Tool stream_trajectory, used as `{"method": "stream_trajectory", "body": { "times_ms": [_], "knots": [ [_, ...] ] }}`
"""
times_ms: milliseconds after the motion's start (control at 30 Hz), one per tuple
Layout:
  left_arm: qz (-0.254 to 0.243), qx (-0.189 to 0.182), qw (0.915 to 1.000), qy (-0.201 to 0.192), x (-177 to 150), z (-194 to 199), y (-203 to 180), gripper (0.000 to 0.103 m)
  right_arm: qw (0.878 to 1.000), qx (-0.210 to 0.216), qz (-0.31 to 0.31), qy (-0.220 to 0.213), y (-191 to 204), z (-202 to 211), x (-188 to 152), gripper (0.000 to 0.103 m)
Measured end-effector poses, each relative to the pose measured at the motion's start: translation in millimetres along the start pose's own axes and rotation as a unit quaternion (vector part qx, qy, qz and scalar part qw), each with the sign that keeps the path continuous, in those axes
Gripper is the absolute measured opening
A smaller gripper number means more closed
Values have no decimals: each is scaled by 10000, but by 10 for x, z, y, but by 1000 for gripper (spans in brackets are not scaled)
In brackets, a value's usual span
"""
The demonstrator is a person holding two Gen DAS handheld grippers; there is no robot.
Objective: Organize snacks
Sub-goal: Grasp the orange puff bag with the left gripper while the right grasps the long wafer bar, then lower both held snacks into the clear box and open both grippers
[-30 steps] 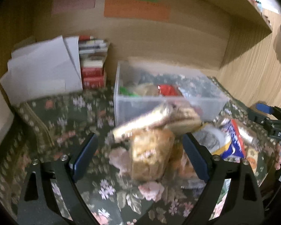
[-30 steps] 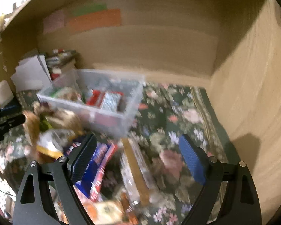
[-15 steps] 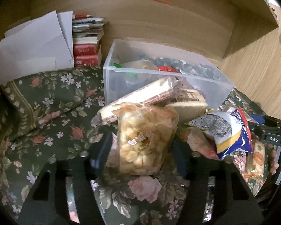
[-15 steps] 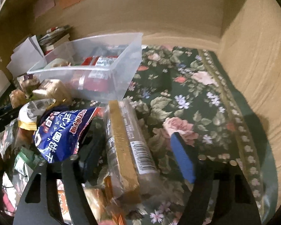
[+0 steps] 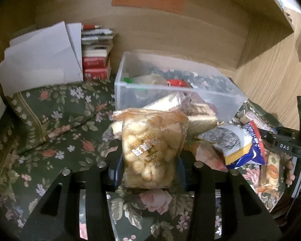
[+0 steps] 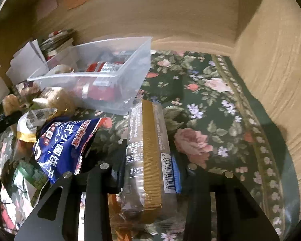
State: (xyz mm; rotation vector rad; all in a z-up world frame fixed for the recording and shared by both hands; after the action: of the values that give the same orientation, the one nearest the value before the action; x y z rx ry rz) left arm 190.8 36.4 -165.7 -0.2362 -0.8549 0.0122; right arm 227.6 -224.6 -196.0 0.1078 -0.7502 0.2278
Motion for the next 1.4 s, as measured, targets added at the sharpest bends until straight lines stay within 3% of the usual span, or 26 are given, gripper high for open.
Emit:
{"method": "stream_trajectory", "body": {
  "times_ms": [300,533,800,1200,1400],
  "knots": [
    [-136,44,9990,-428,253,322,-14,43,9980,-133,-178,-590,-103,331,253,33],
    [-188,19,9973,-704,559,448,-21,43,9933,-76,-67,-1153,33,552,615,33],
    [-276,-75,9951,-949,967,470,-50,43,9882,136,161,-1516,297,604,967,33],
    [-421,-211,9966,-669,1305,17,-51,43,9883,361,466,-1405,662,302,1361,34],
    [-471,-337,9979,-296,1336,-337,-77,43,9927,297,624,-991,794,-37,1457,34]
  ]
}}
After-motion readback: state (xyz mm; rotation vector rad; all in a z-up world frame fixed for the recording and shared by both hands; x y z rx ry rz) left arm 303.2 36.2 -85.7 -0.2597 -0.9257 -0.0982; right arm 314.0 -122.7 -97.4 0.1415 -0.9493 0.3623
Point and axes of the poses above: each gripper's, at about its wrist camera, not at the fingertips, and z roughly against the way its jaws point, y to its left, x to its top, the point moved 4 cm from there along -z, roughly the way its jaws point, and after that the axes turned 6 degrees about -x, right-handed, at the moved point
